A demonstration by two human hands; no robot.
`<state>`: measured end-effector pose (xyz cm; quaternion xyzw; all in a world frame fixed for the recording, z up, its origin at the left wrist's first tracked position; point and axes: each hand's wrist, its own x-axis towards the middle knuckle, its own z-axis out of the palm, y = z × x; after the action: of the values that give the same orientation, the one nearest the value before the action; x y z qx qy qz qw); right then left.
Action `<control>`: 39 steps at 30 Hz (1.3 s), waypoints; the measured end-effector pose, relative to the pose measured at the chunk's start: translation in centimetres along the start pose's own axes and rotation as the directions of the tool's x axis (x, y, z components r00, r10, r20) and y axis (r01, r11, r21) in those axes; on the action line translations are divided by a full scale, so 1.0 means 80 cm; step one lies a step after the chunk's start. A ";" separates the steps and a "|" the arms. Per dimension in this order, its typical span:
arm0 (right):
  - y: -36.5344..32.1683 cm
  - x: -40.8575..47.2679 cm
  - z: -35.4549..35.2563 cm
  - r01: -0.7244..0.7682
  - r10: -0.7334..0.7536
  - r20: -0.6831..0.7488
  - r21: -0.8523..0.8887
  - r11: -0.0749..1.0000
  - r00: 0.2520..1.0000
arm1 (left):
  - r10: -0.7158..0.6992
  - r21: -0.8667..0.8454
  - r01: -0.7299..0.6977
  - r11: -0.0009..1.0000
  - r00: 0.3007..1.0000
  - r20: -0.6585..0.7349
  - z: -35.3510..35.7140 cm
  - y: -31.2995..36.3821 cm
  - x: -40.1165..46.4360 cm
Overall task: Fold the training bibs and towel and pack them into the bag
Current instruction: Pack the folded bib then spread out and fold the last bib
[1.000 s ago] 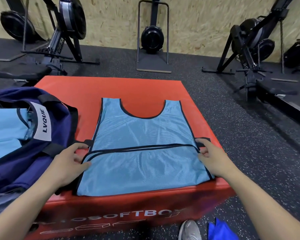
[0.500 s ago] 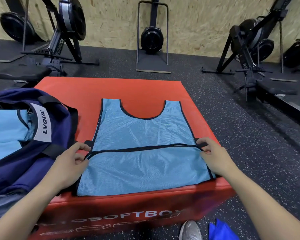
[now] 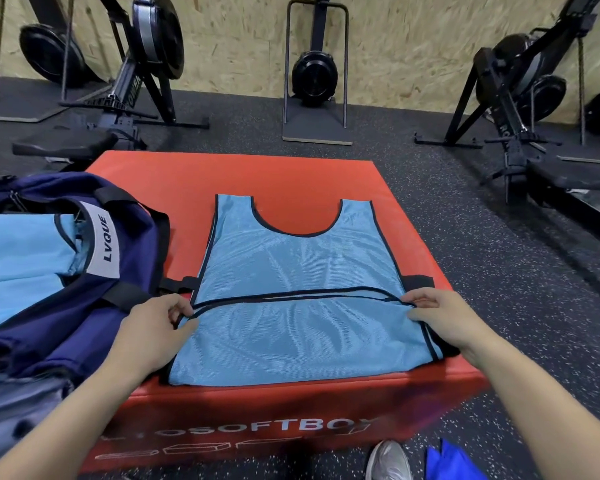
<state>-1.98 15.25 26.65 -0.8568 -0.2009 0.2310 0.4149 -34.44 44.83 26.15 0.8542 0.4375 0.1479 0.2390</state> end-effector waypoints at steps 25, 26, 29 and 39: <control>0.006 0.001 -0.026 -0.185 0.164 0.102 0.256 0.949 0.981 | -0.023 -0.246 0.026 0.969 1.000 0.012 0.006 -0.003 0.006; 0.005 0.001 -0.027 -0.183 0.165 0.089 0.265 0.947 0.982 | -0.021 -0.253 0.023 0.967 1.000 0.009 0.006 -0.002 0.006; 0.000 -0.004 -0.025 -0.174 0.163 0.068 0.239 0.955 0.984 | -0.008 -0.279 0.011 0.960 1.000 0.011 0.009 -0.003 0.005; -0.004 -0.023 -0.036 0.023 0.020 0.337 -0.123 0.992 0.941 | 0.271 -0.325 -0.164 0.931 0.908 0.320 -0.008 -0.030 0.010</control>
<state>-1.94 12.66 28.88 -0.8287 -0.2838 0.3609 0.3200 -35.86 46.88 25.46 0.8659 0.2607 0.0779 0.4198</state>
